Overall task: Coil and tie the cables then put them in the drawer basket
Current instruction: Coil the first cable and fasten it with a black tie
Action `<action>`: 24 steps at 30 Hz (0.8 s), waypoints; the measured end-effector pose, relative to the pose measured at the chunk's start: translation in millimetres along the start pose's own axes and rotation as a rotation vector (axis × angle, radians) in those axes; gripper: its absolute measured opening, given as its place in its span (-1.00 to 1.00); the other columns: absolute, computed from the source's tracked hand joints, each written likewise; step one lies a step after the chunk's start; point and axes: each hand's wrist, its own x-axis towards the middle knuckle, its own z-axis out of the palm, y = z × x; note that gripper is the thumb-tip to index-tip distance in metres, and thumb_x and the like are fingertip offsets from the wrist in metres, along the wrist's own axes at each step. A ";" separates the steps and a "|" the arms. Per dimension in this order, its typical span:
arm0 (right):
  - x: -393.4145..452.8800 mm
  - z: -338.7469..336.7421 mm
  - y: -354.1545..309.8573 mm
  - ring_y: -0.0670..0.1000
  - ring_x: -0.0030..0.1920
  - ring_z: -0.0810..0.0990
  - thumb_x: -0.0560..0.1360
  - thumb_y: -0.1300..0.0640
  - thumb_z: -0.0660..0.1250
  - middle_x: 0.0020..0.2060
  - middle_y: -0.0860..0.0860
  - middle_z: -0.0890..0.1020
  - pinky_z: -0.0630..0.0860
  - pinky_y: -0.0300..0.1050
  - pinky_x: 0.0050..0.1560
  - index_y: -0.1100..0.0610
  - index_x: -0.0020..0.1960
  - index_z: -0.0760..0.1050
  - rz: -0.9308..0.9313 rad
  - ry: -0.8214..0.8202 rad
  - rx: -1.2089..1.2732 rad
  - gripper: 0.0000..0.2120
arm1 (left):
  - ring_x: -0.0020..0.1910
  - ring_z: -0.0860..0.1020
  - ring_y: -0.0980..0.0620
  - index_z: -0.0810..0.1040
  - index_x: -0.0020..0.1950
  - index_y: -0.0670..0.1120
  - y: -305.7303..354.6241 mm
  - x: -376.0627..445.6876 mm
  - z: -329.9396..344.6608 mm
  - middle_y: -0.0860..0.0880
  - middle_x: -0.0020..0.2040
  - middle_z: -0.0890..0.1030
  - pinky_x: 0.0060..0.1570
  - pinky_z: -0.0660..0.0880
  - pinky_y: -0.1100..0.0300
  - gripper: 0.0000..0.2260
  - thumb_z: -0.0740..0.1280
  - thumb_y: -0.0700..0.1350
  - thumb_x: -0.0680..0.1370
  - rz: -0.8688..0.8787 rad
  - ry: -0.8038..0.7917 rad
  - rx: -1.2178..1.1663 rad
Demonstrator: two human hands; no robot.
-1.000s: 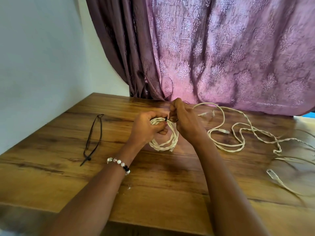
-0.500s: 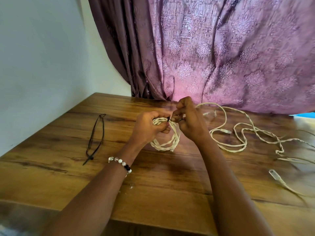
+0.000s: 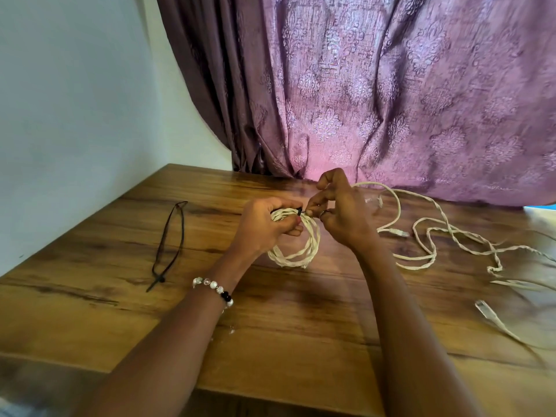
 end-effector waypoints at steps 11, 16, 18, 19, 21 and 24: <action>0.3 6.4 -1.2 -0.27 -0.33 0.54 0.31 0.54 0.25 -0.37 -0.14 0.51 0.39 -0.48 -0.25 0.10 0.01 0.22 -0.068 -0.032 -0.049 -0.54 | -0.33 0.62 0.29 0.62 0.06 -0.19 6.5 -2.9 0.5 -0.05 -0.18 0.64 -0.29 0.49 0.46 -0.79 0.43 -0.35 0.45 0.065 -0.009 0.097; 0.0 0.3 0.0 -0.11 -0.35 0.56 0.29 0.57 0.22 -0.34 0.10 0.61 0.45 -0.42 -0.31 0.09 0.01 0.22 -0.068 -0.035 -0.045 -0.51 | -0.33 0.66 0.12 0.61 0.07 -0.23 2.7 -1.1 -0.3 -0.15 -0.16 0.67 -0.27 0.58 0.32 -0.79 0.42 -0.36 0.45 0.014 -0.006 0.020; 0.0 -1.1 -0.5 -0.03 -0.33 0.56 0.29 0.58 0.19 -0.31 0.15 0.60 0.44 -0.42 -0.31 0.11 0.01 0.22 -0.071 -0.058 -0.060 -0.53 | -0.35 0.65 0.11 0.60 0.07 -0.25 2.1 -0.5 0.2 -0.18 -0.16 0.67 -0.27 0.59 0.30 -0.80 0.41 -0.37 0.46 0.005 -0.008 0.004; 0.1 -1.1 -0.8 -0.01 -0.32 0.54 0.29 0.58 0.16 -0.29 0.18 0.59 0.44 -0.39 -0.31 0.12 0.00 0.21 -0.065 -0.081 -0.053 -0.54 | -0.36 0.65 0.11 0.60 0.07 -0.25 2.5 -0.9 0.5 -0.19 -0.17 0.66 -0.28 0.59 0.30 -0.80 0.41 -0.37 0.46 0.005 -0.012 -0.002; -0.3 -0.5 -1.7 0.02 -0.31 0.54 0.28 0.57 0.10 -0.26 0.20 0.57 0.45 -0.28 -0.29 0.11 0.01 0.21 -0.070 -0.117 -0.050 -0.54 | -0.36 0.64 0.15 0.60 0.06 -0.24 4.0 -1.2 1.0 -0.16 -0.18 0.65 -0.29 0.56 0.35 -0.80 0.41 -0.38 0.46 0.007 -0.012 -0.001; -1.6 0.2 -2.5 0.07 -0.26 0.59 0.27 0.54 0.11 -0.26 0.12 0.56 0.50 -0.12 -0.22 0.08 0.01 0.20 -0.127 -0.101 -0.138 -0.54 | -0.36 0.63 0.19 0.60 0.04 -0.19 4.3 -1.0 0.7 -0.11 -0.19 0.65 -0.29 0.53 0.39 -0.81 0.41 -0.38 0.46 0.019 -0.011 0.025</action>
